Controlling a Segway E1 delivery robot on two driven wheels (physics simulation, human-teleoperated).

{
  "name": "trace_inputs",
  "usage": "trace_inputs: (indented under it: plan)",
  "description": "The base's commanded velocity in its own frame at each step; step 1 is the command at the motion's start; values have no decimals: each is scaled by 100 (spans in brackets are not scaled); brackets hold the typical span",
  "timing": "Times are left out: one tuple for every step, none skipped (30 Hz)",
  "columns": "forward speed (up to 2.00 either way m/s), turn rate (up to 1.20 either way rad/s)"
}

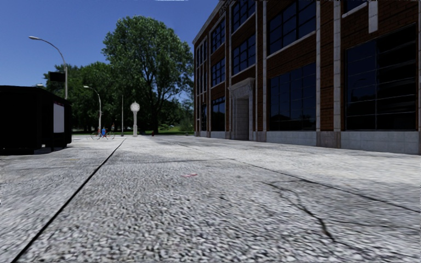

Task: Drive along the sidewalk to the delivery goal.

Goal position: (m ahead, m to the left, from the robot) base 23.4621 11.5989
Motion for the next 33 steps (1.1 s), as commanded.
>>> trace_inputs:
  plan:
    - [200,54]
    - [200,54]
    - [200,54]
    - [200,54]
    - [200,54]
    - [200,54]
    - [200,54]
    - [200,54]
    - [200,54]
    - [200,54]
    - [200,54]
    - [200,53]
    - [200,53]
    - [200,53]
    - [200,50]
    - [200,44]
    - [200,42]
    - [200,42]
    - [200,40]
    - [200,39]
    - [200,34]
    - [200,0]
    - [200,0]
    - [200,0]
    - [200,0]
    - [200,0]
    - [200,0]
    - [200,0]
    - [200,0]
    - [200,0]
    - [200,0]
    - [200,0]
    - [200,0]
